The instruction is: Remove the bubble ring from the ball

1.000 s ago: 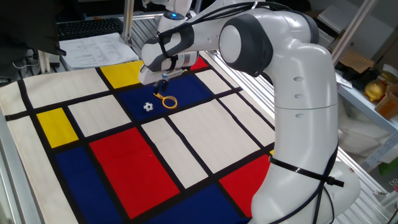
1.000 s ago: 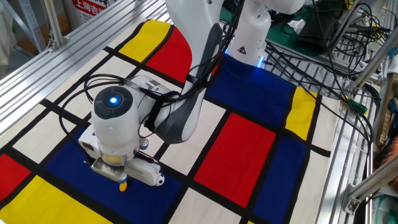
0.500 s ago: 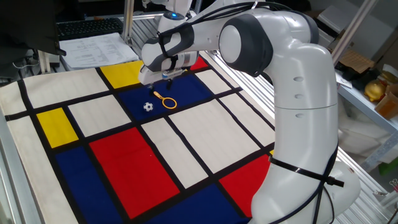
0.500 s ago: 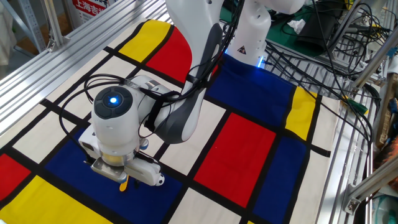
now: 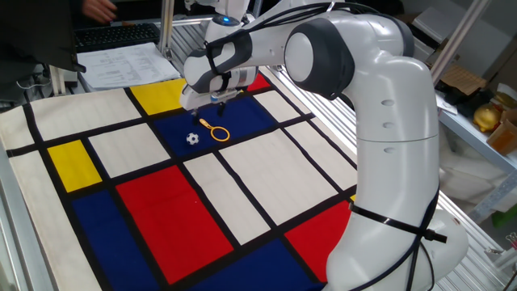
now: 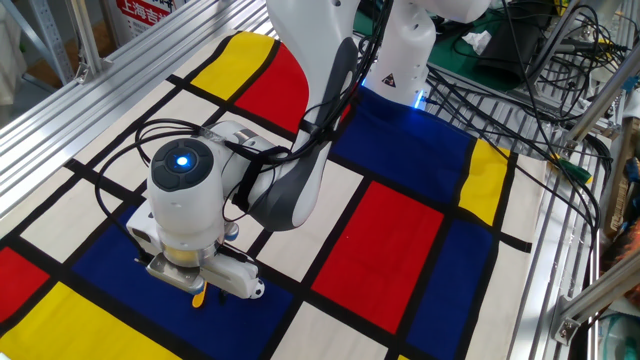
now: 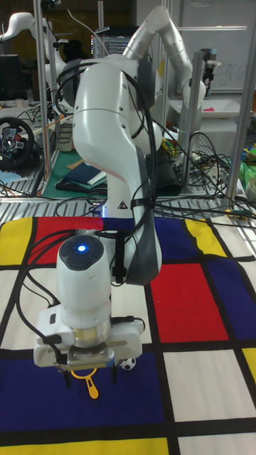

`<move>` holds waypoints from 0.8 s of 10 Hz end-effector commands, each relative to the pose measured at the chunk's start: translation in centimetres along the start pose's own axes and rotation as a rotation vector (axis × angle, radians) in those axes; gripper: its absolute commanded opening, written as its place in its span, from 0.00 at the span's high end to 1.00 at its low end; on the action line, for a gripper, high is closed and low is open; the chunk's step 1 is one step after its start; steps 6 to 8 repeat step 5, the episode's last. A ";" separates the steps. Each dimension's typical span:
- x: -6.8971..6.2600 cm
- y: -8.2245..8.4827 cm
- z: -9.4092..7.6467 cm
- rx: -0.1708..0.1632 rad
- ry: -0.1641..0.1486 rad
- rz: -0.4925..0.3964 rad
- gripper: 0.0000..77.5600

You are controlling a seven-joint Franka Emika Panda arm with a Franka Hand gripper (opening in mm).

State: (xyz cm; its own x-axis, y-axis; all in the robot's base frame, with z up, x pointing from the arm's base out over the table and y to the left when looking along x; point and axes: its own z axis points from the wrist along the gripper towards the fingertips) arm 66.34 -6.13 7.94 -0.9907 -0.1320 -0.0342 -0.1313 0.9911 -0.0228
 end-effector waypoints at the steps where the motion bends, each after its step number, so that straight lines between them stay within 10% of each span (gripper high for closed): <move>1: -0.1 0.0 -0.1 0.003 0.031 0.074 0.00; 8: -0.1 0.0 -0.1 0.003 0.038 0.085 0.00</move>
